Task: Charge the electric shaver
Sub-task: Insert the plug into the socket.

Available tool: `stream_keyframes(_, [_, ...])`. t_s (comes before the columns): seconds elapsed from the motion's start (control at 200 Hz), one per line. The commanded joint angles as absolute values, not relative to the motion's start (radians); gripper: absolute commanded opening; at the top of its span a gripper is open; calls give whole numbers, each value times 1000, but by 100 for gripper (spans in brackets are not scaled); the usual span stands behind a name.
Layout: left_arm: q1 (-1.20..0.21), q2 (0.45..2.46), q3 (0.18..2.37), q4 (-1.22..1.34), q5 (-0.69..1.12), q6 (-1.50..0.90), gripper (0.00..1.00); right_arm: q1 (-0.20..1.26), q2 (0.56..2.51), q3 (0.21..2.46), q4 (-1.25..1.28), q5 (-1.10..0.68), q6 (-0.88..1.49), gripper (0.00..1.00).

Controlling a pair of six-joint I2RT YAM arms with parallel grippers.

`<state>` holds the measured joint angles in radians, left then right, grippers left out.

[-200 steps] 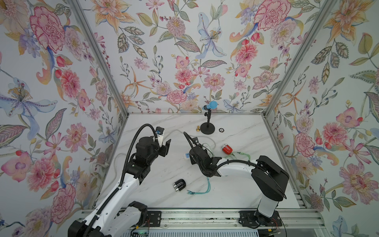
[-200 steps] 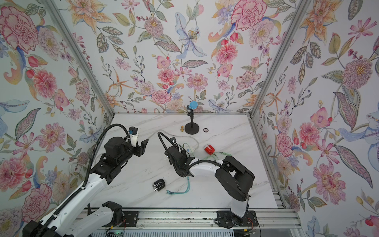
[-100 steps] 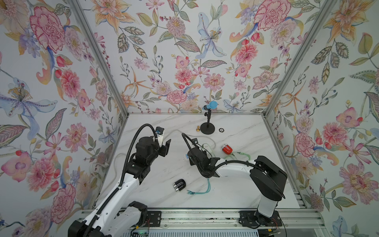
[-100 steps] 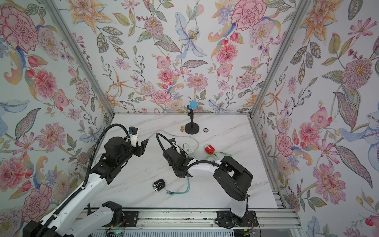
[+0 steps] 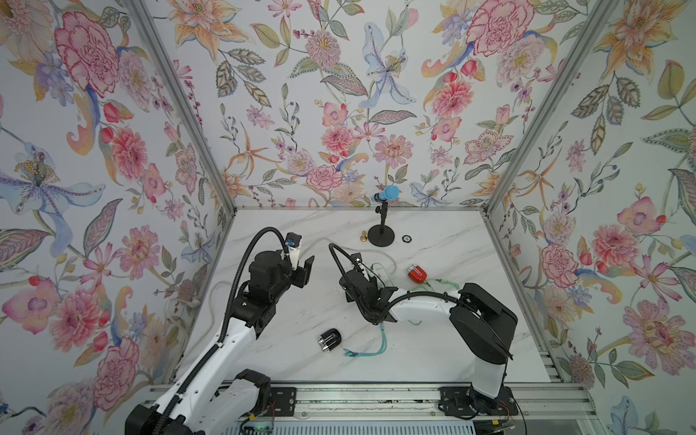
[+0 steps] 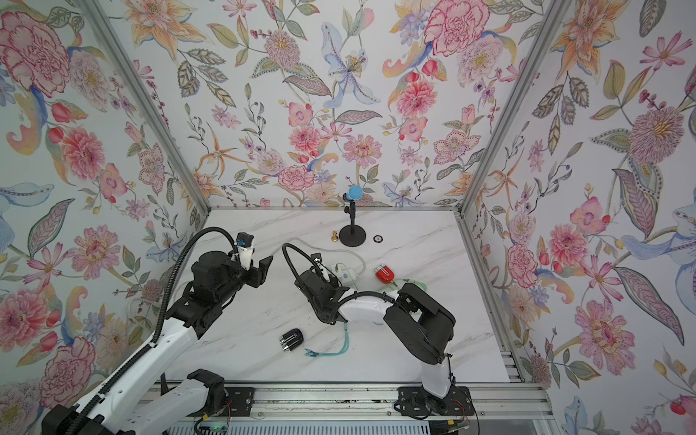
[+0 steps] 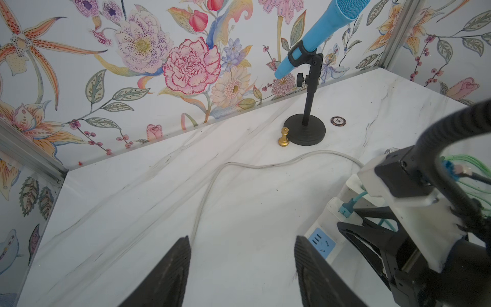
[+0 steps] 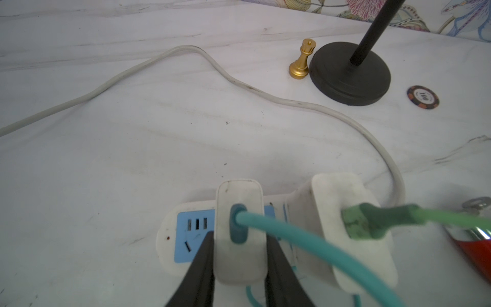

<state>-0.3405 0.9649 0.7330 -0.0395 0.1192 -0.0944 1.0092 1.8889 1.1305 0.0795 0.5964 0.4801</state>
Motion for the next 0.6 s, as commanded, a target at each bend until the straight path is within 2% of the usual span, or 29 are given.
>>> stream_keyframes(0.0, [-327, 958, 721, -34, 118, -106, 65, 995, 1955, 1080, -48, 558, 506, 0])
stream_keyframes(0.255, [-324, 959, 727, -36, 120, -103, 65, 985, 1965, 1166, -143, 524, 462, 0])
stream_keyframes(0.29, [-324, 957, 729, -38, 117, -103, 66, 985, 1965, 1190, -168, 515, 447, 4])
stream_keyframes(0.385, [-323, 954, 736, -45, 115, -103, 67, 982, 1963, 1265, -239, 481, 404, 30])
stream_keyframes(0.425, [-322, 950, 738, -46, 112, -103, 68, 981, 1962, 1295, -271, 460, 383, 37])
stream_keyframes(0.49, [-323, 948, 742, -49, 110, -103, 69, 980, 1956, 1339, -319, 439, 362, 45])
stream_keyframes(0.596, [-323, 949, 753, -56, 110, -102, 70, 976, 1927, 1372, -370, 398, 344, 52])
